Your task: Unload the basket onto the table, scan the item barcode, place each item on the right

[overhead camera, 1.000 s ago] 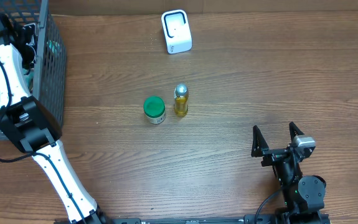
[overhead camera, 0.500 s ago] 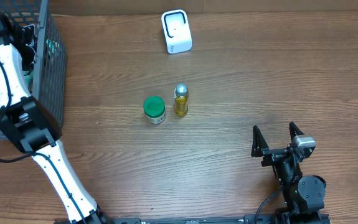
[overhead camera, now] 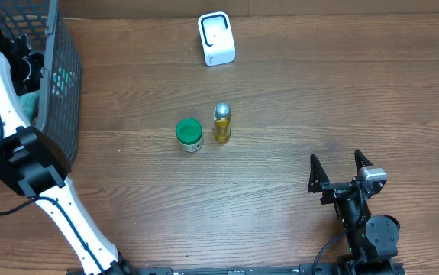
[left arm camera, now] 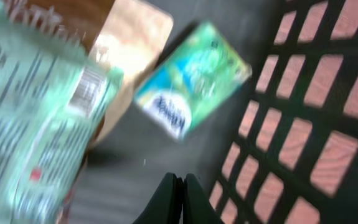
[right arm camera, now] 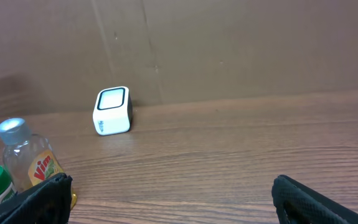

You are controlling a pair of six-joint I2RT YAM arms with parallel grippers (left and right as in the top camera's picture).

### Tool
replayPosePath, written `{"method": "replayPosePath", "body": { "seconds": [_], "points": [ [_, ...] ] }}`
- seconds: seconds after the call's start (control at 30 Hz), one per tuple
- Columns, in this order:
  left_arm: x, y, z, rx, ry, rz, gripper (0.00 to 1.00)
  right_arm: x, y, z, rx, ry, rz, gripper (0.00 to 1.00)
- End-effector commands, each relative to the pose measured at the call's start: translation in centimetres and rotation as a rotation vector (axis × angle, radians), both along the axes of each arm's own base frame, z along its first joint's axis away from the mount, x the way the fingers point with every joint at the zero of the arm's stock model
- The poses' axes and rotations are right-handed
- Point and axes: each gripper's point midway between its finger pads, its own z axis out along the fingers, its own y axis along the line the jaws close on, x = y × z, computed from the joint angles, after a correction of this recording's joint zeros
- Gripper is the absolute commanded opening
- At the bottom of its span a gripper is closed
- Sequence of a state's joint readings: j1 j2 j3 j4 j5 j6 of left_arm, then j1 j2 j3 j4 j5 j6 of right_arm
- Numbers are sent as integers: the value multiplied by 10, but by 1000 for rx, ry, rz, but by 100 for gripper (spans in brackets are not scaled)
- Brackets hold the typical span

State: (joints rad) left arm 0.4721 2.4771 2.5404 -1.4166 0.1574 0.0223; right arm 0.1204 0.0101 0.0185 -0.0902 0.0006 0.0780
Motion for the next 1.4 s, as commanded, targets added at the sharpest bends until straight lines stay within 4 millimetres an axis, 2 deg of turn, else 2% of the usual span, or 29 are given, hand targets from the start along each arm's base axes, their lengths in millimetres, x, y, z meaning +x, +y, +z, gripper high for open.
{"method": "replayPosePath", "body": {
  "seconds": [0.0, 0.07, 0.13, 0.23, 0.37, 0.63, 0.77, 0.8, 0.87, 0.9, 0.97, 1.0, 1.1, 1.17, 1.2, 1.27, 1.37],
  "points": [
    [-8, 4, 11, 11, 10, 59, 4, 0, 1, -2, -4, -3, 2, 100],
    [-8, 4, 20, 16, -6, 74, 4, 0, 1, -2, -4, -3, 2, 100],
    [-3, 7, 26, 32, -35, 81, 16, 0, 1, -2, -4, -3, 2, 100],
    [5, 13, 23, 51, -61, 82, 57, 0, 1, -2, -4, -3, 2, 100],
    [11, 15, 0, 45, -43, 61, 69, 0, 1, -2, -4, -3, 2, 100],
    [14, -7, -53, -44, -16, -79, 73, 0, 1, -2, -4, -3, 2, 100],
    [11, -7, -79, -33, 1, -103, 83, 0, 1, -2, -4, -3, 2, 100],
    [9, -8, -87, -39, 9, -103, 83, 0, 1, -2, -4, -3, 2, 100],
    [5, -10, -97, -46, 23, -103, 74, 0, 1, -2, -4, -3, 2, 100],
    [4, -11, -101, -50, 29, -102, 65, 0, 1, -2, -4, -3, 2, 100],
    [1, -11, -104, -50, 39, -101, 35, 0, 1, -2, -4, -3, 2, 100],
    [1, -11, -104, -50, 41, -100, 24, 0, 1, -2, -4, -3, 2, 100],
    [1, -9, -98, -51, 34, -91, 14, 0, 1, -2, -4, -3, 2, 100],
    [2, -7, -83, -50, 25, -77, 8, 0, 1, -2, -4, -3, 2, 100],
    [6, -8, -63, -57, -7, -81, 6, 0, 1, -2, -4, -3, 2, 100],
    [12, -7, -36, -57, -50, -68, 4, 0, 1, -2, -4, -3, 2, 100],
    [16, -5, 13, -23, -122, -46, 4, 0, 1, -2, -4, -3, 2, 100]
  ]
}}
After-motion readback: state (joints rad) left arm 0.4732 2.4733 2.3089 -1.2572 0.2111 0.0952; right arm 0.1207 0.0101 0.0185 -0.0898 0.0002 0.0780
